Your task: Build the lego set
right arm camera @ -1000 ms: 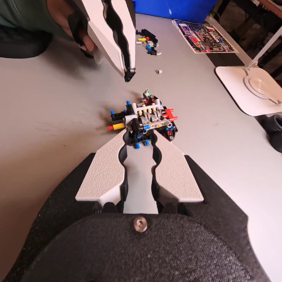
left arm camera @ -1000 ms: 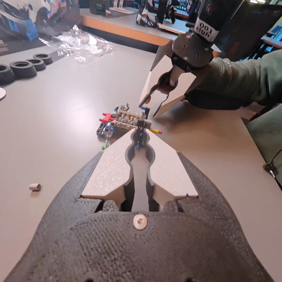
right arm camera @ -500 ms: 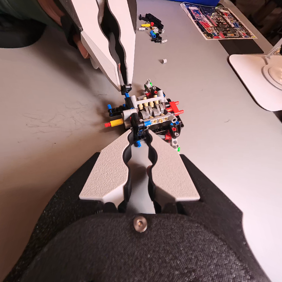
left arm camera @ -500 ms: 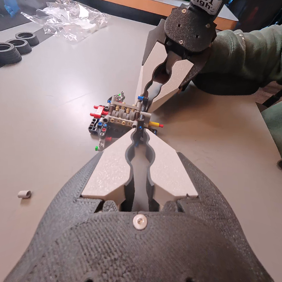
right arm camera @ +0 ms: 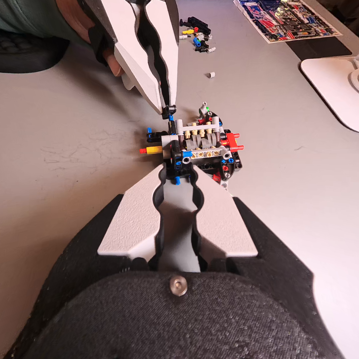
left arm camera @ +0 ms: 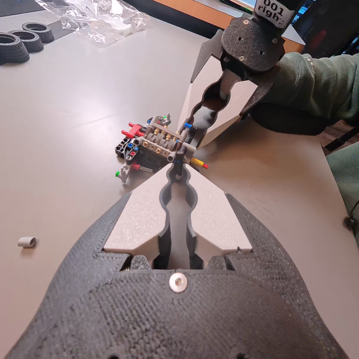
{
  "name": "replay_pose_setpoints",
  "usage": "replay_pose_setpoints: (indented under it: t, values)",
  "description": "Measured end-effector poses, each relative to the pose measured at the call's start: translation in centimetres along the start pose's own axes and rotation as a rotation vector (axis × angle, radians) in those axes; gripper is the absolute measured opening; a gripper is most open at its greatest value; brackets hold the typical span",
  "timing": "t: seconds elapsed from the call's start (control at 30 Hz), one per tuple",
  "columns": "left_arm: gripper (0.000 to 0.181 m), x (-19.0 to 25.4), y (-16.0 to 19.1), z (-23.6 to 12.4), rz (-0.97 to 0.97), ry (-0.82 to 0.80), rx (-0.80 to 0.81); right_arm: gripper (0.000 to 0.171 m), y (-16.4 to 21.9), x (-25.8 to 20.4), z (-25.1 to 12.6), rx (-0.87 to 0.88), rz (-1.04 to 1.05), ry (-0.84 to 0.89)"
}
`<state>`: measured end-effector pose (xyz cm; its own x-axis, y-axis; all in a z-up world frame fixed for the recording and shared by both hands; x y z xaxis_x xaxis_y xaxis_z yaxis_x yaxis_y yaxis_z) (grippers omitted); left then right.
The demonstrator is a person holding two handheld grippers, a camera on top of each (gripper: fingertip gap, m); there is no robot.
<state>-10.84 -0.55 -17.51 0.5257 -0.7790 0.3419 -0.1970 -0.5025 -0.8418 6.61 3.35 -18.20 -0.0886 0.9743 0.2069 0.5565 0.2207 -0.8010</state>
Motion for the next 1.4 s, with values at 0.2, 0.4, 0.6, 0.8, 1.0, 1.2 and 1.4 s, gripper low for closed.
replay_pose_setpoints:
  t: [0.2,0.4,0.6,0.8,1.0,1.2,1.4]
  values:
    - [0.006,-0.1,-0.3,0.1,-0.004,0.017,0.020,0.026,-0.9,0.5,0.2,-0.003,-0.054,0.043]
    - [0.006,-0.2,-0.4,0.0,-0.012,0.014,0.036,0.020,-0.7,1.3,0.4,0.054,-0.044,-0.005]
    - [0.005,-0.2,-1.0,-0.8,-0.062,0.044,0.165,0.020,-1.2,2.2,-0.5,0.189,0.157,-0.086]
    - [0.005,-0.3,-1.4,-1.4,-0.207,0.109,0.295,0.020,-1.5,2.8,-1.1,0.311,0.334,-0.133]
    - [0.005,-0.4,-1.6,-1.5,-0.362,0.197,0.383,0.020,-1.9,3.2,-1.9,0.442,0.457,-0.174]
    - [0.004,-0.2,-1.3,-1.1,-0.485,0.230,0.428,0.019,-1.6,3.5,-2.4,0.532,0.598,-0.186]
    - [0.005,0.5,-1.4,-0.7,-0.580,0.254,0.497,0.019,-1.5,4.0,-2.7,0.660,0.786,-0.196]
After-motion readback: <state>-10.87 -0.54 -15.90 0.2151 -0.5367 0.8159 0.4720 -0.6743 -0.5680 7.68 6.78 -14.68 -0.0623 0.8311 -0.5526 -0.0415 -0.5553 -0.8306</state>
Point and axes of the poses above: each gripper's, where its closed fingertips meet, z out along the fingers, y out of its underside, x = y × z across the jaws, the point moved 8 cm from there along -z, back along the fingers, and after that the axes turned 8 degrees about -z, right-handed, at the moved point
